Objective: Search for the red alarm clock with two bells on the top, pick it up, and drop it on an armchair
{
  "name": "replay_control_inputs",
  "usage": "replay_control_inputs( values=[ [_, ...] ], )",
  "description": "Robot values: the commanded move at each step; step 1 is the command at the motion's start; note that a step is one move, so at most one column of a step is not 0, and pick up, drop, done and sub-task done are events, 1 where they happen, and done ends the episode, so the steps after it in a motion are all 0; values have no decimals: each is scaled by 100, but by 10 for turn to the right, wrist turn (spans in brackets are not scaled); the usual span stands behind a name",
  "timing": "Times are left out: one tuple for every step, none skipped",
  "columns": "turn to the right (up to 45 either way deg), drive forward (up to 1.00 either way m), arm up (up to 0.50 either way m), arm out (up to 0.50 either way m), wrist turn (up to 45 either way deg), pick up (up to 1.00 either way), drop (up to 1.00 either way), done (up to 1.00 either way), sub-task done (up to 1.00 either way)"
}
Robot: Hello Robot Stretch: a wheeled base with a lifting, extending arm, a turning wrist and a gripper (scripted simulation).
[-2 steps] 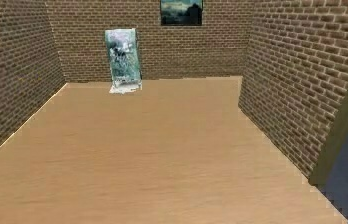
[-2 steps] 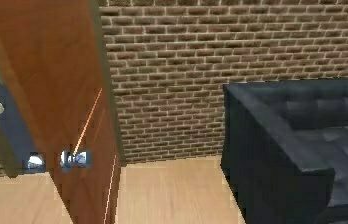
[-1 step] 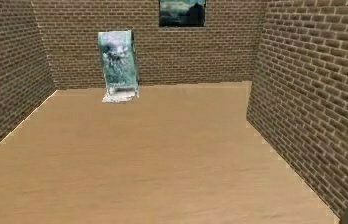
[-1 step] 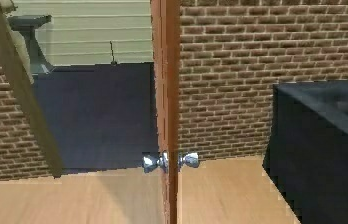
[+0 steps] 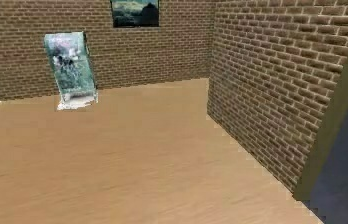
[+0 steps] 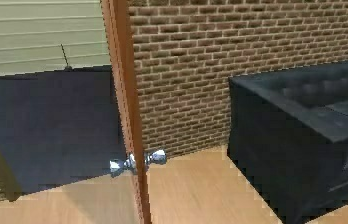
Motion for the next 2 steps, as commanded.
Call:
replay_control_inputs(
  values=[
    [0,100,0,0,0,0,0,0,0],
    [30,0,0,0,0,0,0,0,0]
  ],
)
